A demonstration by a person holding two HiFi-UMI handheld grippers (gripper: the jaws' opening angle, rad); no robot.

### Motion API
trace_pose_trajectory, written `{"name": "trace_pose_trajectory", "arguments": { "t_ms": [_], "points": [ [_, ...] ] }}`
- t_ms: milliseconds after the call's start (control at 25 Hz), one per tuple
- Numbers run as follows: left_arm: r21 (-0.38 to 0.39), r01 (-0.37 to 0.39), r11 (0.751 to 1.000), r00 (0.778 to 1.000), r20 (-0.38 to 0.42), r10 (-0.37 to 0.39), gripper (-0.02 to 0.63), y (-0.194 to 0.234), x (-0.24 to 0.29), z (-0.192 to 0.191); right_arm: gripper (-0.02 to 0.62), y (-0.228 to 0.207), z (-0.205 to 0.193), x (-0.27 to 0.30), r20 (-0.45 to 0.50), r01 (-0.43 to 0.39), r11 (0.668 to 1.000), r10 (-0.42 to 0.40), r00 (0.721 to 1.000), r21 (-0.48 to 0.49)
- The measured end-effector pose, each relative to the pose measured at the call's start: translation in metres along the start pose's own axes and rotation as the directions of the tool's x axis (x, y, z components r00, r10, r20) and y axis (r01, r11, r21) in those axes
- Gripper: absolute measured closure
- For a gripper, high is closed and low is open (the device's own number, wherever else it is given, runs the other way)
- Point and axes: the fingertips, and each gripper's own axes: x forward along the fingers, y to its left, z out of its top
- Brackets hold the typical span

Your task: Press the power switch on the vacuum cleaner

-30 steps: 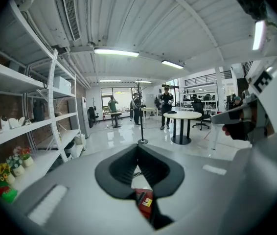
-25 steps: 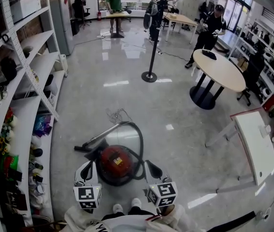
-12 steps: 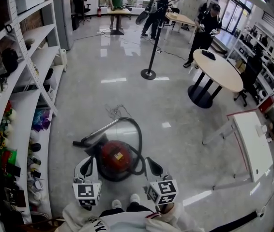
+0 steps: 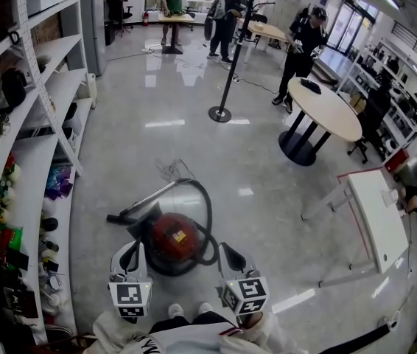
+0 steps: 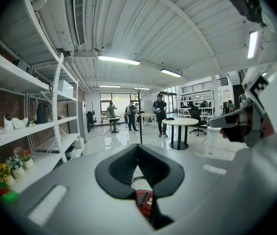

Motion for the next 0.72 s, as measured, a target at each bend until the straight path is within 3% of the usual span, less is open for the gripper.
{"name": "trace_pose_trajectory", "arguments": {
  "t_ms": [720],
  "points": [
    [-0.004, -0.038, 0.999, 0.998, -0.042, 0.038, 0.606, -0.005, -0.03, -0.023, 0.595, 0.011, -0.025, -0.014, -0.034, -0.034, 0.999, 0.035, 0.999, 0.012]
  ]
}}
